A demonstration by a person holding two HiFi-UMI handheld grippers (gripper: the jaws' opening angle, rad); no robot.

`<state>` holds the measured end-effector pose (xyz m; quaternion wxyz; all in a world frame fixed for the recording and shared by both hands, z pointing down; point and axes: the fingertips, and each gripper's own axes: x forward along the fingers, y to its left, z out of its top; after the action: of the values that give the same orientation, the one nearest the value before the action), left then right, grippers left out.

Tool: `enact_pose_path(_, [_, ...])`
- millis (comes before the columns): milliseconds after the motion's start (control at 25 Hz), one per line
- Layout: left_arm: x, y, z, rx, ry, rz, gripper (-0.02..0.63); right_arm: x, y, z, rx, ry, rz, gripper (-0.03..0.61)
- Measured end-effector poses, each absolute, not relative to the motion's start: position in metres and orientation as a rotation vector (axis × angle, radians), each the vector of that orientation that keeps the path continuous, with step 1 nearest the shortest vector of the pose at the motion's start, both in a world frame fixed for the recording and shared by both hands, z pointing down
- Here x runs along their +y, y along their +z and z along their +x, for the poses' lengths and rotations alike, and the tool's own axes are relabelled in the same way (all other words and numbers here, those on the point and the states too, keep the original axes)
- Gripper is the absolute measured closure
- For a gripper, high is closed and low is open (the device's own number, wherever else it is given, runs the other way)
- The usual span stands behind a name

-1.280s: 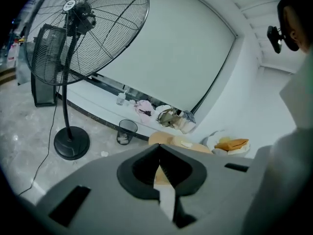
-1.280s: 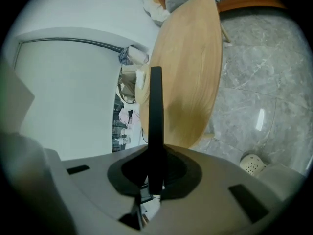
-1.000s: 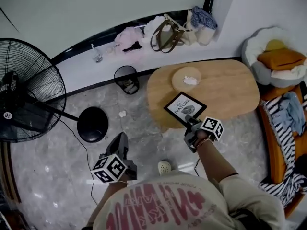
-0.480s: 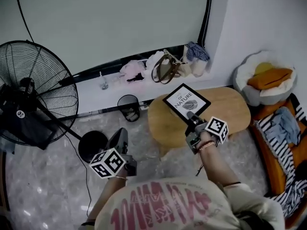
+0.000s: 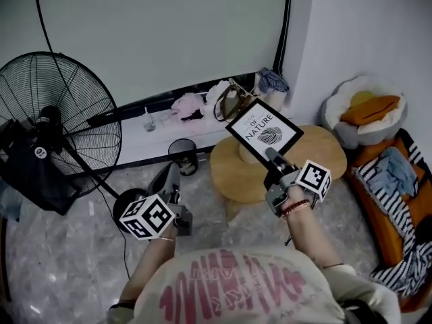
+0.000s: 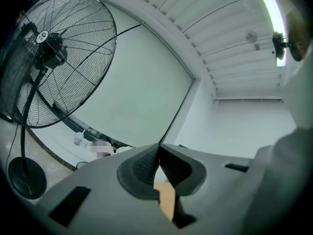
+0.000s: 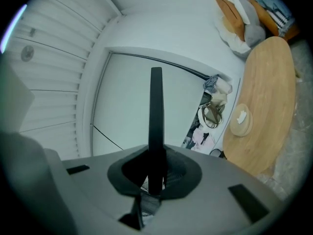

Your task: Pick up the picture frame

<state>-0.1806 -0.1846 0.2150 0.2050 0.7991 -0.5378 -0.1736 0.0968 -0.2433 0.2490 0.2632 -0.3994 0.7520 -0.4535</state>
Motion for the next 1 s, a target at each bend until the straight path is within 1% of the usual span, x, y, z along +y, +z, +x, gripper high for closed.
enact_pose_path(280, [-0.138, 0.186, -0.197, -1.448, -0.42, 2.28, 0.611, -0.189, 0.215, 0.072, 2.026, -1.179, -1.126, 0.537])
enact_pose_path(680, [-0.044, 0.203, -0.24, -1.353, -0.413, 2.336, 0.611, -0.076, 0.234, 0.021, 2.002, -1.159, -1.186, 0.537])
enact_pose_path(1000, [-0.01, 0.206, -0.237, -1.27, -0.393, 2.351, 0.611, -0.02, 0.239, 0.006, 1.998, -1.146, -1.226, 0.537])
